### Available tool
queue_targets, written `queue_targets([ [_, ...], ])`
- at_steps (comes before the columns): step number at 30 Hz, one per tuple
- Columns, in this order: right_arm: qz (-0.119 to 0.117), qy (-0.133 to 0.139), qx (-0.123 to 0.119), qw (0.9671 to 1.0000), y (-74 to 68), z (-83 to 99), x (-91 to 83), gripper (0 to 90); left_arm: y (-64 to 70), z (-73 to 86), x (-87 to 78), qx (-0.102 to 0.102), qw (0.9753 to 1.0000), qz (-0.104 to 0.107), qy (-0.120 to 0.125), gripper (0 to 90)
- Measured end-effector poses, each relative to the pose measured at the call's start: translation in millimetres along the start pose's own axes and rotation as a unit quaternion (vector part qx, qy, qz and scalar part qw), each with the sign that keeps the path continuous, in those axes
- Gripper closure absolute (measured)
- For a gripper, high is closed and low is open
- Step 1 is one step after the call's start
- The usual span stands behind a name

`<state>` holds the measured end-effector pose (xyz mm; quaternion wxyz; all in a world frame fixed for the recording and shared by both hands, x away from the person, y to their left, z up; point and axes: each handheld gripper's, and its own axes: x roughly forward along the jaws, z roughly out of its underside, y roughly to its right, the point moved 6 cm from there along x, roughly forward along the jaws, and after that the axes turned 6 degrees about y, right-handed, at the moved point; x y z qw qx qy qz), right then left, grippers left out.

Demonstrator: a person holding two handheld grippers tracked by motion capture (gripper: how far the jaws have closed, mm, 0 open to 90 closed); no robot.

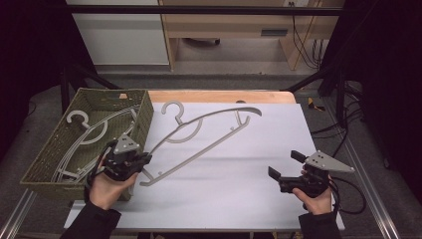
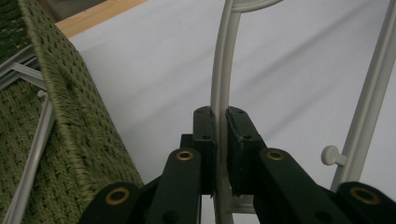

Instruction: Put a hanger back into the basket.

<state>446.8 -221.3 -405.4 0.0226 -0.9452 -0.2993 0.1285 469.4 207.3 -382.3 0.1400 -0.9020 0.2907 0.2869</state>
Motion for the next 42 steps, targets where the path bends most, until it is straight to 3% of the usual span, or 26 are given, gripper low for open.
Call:
queue_targets([
  [10, 0.0, 0.0, 0.001, 1.0, 0.0, 0.2, 0.2, 1.1, -32.5, -18.0, -27.4, 0.007, 0.9994, -0.032, 0.011, 82.9],
  [19, 0.002, 0.0, -0.001, 1.0, 0.7, 0.4, 0.4, 1.1, -70.3, -22.0, -43.0, -0.017, 0.9979, -0.058, 0.023, 82.9],
  [31, 0.002, -0.002, 0.001, 1.0, 1.7, 1.0, 0.6, 1.2, -121.7, -7.7, -60.7, -0.033, 0.9938, -0.106, 0.011, 82.8],
  [42, 0.002, -0.002, 0.001, 1.0, 1.7, 1.5, 1.7, 1.2, -161.4, 19.0, -69.8, -0.046, 0.9891, -0.139, -0.014, 82.8],
])
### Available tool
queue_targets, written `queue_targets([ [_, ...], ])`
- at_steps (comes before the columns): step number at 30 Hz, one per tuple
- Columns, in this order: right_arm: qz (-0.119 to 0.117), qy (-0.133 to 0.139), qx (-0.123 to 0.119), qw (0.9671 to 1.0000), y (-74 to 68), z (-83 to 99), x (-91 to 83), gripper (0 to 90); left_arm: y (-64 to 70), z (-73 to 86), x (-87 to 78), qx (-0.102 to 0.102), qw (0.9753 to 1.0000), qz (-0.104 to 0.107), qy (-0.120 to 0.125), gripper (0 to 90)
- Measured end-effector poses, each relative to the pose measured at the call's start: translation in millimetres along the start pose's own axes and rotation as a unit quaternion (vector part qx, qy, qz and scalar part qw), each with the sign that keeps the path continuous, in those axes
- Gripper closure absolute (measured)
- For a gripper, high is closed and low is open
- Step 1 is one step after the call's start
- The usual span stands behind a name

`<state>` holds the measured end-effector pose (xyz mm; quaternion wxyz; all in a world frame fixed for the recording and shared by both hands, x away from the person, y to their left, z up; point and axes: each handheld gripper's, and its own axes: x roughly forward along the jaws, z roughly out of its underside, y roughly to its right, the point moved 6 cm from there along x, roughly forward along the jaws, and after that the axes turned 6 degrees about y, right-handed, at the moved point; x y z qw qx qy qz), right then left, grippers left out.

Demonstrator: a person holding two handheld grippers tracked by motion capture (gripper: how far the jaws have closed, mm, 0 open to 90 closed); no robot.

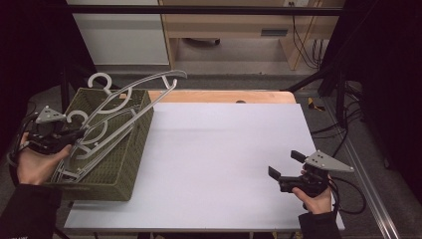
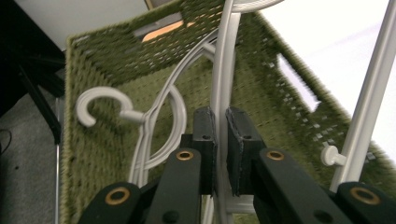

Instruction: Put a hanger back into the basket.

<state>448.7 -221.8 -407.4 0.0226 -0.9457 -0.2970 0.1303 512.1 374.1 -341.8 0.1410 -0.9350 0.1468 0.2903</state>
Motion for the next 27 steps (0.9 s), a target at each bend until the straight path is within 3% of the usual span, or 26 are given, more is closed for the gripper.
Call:
queue_targets([
  [12, 0.0, -0.003, 0.001, 1.0, -0.4, 1.3, 1.5, 1.2, -38.0, 28.6, -3.4, -0.009, 0.9989, -0.039, -0.024, 82.8],
  [27, 0.001, -0.004, 0.0, 1.0, 0.2, 1.8, 1.8, 1.2, -65.7, 55.4, 1.8, -0.022, 0.9962, -0.071, -0.046, 82.8],
])
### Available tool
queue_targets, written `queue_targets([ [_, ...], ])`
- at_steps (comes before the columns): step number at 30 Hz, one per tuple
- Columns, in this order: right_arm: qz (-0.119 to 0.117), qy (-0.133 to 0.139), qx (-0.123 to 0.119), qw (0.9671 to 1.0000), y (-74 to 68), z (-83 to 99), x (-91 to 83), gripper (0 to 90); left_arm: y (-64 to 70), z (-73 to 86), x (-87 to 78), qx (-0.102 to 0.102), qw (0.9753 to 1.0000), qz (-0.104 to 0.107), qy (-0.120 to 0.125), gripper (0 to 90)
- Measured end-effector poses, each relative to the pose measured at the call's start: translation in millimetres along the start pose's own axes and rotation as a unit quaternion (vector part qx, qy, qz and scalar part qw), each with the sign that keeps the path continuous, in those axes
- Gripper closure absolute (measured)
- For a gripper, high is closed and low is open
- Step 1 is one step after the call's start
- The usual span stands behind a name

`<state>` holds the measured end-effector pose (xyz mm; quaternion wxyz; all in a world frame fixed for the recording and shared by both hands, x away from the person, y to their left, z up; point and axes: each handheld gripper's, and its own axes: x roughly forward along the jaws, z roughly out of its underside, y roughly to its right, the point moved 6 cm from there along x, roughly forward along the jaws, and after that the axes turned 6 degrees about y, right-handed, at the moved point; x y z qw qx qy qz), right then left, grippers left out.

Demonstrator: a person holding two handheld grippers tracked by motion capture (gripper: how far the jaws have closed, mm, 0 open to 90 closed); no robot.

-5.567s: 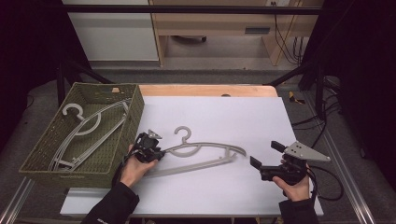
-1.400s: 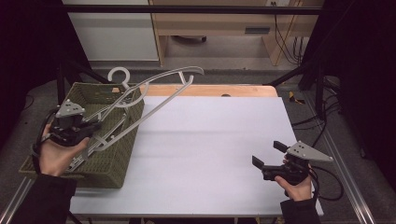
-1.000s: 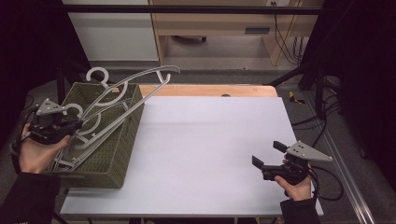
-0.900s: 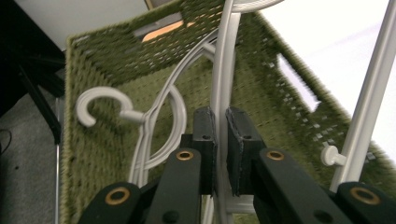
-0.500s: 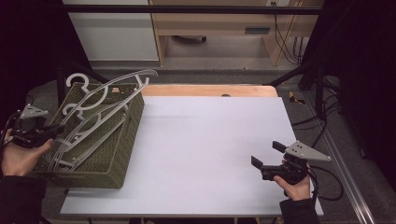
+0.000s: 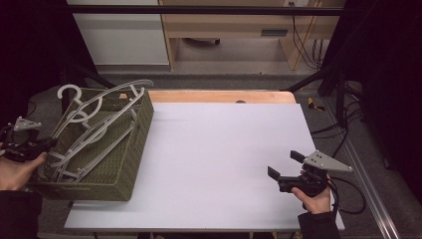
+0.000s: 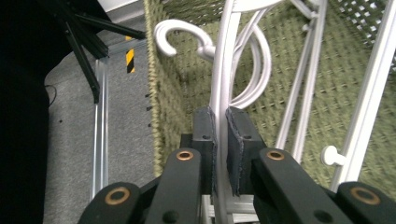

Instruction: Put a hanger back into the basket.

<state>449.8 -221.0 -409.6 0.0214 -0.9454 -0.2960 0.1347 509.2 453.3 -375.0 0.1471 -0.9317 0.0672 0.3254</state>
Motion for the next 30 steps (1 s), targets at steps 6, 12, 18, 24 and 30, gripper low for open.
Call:
queue_targets([
  [6, 0.0, 0.0, -0.001, 1.0, 0.1, 0.3, 0.5, 1.2, -8.6, 10.1, 2.9, 0.003, 0.9997, -0.017, -0.015, 82.8],
  [12, 0.0, -0.001, -0.001, 1.0, 0.0, 0.4, 0.5, 1.2, -12.2, 18.8, 4.7, 0.012, 0.9988, -0.035, -0.033, 82.8],
  [18, 0.0, -0.001, -0.001, 1.0, 0.0, 0.5, 0.6, 1.2, -12.9, 24.5, 7.7, 0.015, 0.9978, -0.051, -0.04, 82.7],
  [24, 0.0, 0.0, 0.0, 1.0, 0.0, 0.3, 0.3, 1.2, -3.6, 28.2, 15.9, 0.031, 0.996, -0.064, -0.055, 82.8],
  [30, 0.0, 0.0, 0.0, 1.0, 0.0, 0.3, 0.2, 1.2, 5.6, 32.6, 19.7, 0.032, 0.9955, -0.063, -0.063, 82.6],
])
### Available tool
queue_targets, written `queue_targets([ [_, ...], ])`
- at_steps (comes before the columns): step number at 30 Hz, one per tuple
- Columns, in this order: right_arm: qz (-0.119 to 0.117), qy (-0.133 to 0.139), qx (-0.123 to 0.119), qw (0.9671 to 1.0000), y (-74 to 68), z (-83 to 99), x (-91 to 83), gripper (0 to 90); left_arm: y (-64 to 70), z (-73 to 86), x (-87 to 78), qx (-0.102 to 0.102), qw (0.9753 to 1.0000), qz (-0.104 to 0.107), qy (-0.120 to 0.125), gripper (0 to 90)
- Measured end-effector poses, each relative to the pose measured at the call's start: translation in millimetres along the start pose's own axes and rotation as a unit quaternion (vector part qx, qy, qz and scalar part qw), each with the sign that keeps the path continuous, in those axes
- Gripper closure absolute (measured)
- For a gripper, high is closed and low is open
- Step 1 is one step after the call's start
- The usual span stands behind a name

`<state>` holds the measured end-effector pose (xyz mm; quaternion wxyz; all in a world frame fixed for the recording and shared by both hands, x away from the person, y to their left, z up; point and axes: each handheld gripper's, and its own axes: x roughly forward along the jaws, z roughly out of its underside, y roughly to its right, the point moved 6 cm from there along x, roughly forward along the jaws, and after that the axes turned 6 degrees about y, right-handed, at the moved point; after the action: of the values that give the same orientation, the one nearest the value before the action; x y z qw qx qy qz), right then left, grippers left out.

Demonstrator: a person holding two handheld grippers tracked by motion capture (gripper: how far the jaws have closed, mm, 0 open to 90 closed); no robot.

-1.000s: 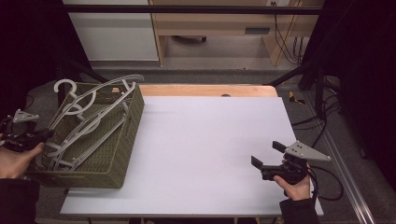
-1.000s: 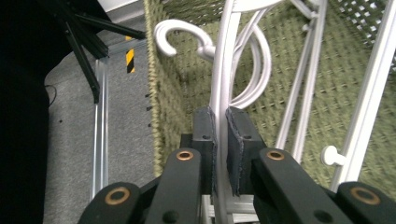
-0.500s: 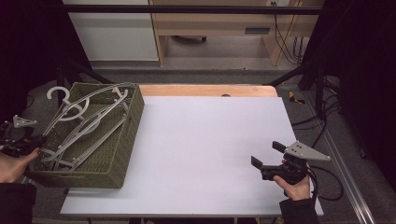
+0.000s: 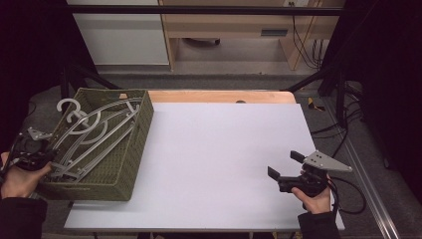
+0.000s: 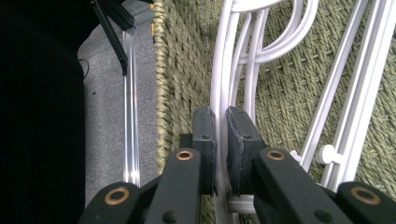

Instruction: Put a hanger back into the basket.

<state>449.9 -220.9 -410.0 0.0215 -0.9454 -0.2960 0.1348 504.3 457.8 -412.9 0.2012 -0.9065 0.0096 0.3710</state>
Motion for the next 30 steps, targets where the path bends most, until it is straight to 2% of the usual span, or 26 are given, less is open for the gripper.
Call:
queue_targets([
  [2, 0.001, -0.001, 0.0, 1.0, 0.1, 0.2, 0.2, 1.2, 3.8, 0.8, -0.3, 0.0, 1.0, 0.005, 0.0, 82.5],
  [4, 0.0, -0.002, -0.001, 1.0, -0.1, 0.7, 0.5, 1.2, 5.7, 0.9, -1.0, 0.006, 1.0, 0.001, 0.002, 82.4],
  [10, -0.001, -0.004, -0.001, 1.0, -0.5, 1.0, 0.4, 1.2, 3.9, 3.4, 0.1, -0.006, 0.9997, 0.023, -0.003, 81.6],
  [12, -0.001, -0.003, 0.0, 1.0, -0.3, 1.0, 0.4, 1.2, 3.2, 5.3, 0.9, -0.001, 0.9996, 0.026, -0.013, 80.4],
  [14, 0.0, -0.004, -0.001, 1.0, -0.1, 1.2, 0.5, 1.2, 2.6, 7.4, 2.3, 0.0, 0.9995, 0.025, -0.02, 81.0],
  [19, 0.0, -0.004, -0.001, 1.0, -0.1, 1.5, 0.9, 1.2, 6.0, 8.2, 4.0, 0.001, 0.9997, 0.019, -0.017, 82.0],
  [23, 0.0, -0.005, 0.0, 1.0, 0.0, 2.1, 1.4, 1.2, 2.3, 11.0, 0.4, -0.008, 0.9987, 0.038, -0.031, 81.7],
  [24, 0.001, -0.004, 0.001, 1.0, -0.2, 2.2, 1.9, 1.2, 2.4, 11.5, -1.0, -0.012, 0.9984, 0.046, -0.028, 79.8],
  [27, 0.0, -0.004, 0.001, 1.0, -0.4, 2.2, 2.0, 1.2, 5.2, 8.9, -7.8, -0.036, 0.9971, 0.067, 0.007, 70.7],
  [28, 0.0, -0.003, 0.001, 1.0, -0.3, 2.1, 1.9, 1.2, 7.6, 6.1, -12.1, -0.047, 0.9951, 0.083, 0.026, 68.9],
  [30, -0.001, -0.002, 0.001, 1.0, -0.2, 1.8, 1.6, 1.2, 12.1, 0.2, -19.1, -0.055, 0.9927, 0.092, 0.055, 62.8],
])
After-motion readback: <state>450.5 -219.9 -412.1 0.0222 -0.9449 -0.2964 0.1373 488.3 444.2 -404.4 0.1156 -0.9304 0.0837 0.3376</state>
